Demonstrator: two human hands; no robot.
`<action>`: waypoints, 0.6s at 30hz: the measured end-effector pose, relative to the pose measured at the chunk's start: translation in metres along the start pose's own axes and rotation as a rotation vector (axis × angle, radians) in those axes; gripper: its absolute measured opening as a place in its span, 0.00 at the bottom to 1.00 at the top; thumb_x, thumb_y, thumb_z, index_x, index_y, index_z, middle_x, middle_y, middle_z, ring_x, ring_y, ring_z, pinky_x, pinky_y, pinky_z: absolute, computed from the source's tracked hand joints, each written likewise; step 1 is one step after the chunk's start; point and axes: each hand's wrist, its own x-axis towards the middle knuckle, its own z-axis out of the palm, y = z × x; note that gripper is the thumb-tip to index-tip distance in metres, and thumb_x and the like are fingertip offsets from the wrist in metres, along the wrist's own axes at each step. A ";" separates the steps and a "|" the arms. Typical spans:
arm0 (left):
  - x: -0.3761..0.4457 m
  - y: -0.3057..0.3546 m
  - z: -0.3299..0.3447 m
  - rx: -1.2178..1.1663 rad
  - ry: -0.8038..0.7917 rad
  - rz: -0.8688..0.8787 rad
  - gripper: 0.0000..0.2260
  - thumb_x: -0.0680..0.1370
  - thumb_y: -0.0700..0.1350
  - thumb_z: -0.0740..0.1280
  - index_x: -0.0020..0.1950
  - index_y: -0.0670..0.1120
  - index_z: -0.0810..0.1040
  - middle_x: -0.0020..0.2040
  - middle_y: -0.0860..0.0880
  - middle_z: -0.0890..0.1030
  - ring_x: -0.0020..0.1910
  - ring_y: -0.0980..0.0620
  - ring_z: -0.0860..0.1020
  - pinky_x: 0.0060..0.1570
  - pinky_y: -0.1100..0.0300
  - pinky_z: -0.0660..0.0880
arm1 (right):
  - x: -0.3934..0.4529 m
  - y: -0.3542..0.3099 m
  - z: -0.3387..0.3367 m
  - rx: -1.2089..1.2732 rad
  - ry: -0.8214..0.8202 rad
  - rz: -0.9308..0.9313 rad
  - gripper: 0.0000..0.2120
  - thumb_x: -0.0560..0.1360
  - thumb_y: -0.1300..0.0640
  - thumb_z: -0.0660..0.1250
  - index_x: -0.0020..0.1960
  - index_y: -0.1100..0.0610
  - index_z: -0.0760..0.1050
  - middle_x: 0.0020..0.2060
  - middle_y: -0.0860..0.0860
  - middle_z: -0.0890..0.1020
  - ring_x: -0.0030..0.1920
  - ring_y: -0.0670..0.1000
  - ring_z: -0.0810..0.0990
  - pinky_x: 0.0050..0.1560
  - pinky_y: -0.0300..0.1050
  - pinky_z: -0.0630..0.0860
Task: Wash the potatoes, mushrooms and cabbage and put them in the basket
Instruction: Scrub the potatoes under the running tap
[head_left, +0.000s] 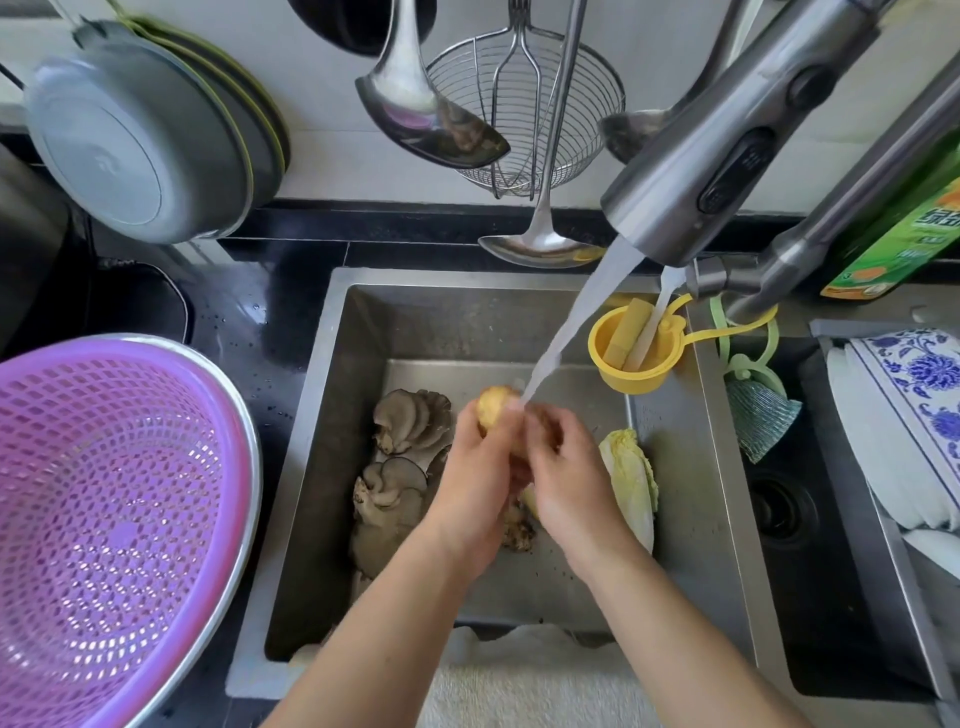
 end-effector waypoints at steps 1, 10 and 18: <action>0.000 0.001 0.001 -0.041 0.018 -0.017 0.13 0.86 0.50 0.63 0.69 0.48 0.74 0.60 0.41 0.85 0.59 0.45 0.84 0.60 0.47 0.81 | 0.000 0.003 -0.002 -0.110 0.024 -0.052 0.13 0.82 0.47 0.66 0.65 0.47 0.74 0.56 0.45 0.81 0.56 0.46 0.81 0.56 0.44 0.80; 0.002 0.013 -0.005 -0.515 0.027 -0.144 0.17 0.88 0.54 0.54 0.74 0.52 0.74 0.69 0.35 0.79 0.66 0.33 0.78 0.66 0.36 0.76 | -0.005 0.007 -0.012 -0.106 -0.154 -0.151 0.22 0.80 0.54 0.71 0.70 0.40 0.71 0.65 0.44 0.76 0.60 0.38 0.79 0.59 0.33 0.77; -0.012 0.020 0.003 -0.556 0.002 -0.124 0.15 0.87 0.45 0.55 0.69 0.48 0.77 0.62 0.40 0.83 0.59 0.42 0.82 0.60 0.48 0.81 | -0.005 -0.004 0.012 -0.410 -0.004 -0.224 0.20 0.82 0.43 0.62 0.72 0.47 0.67 0.61 0.47 0.71 0.58 0.45 0.72 0.58 0.44 0.73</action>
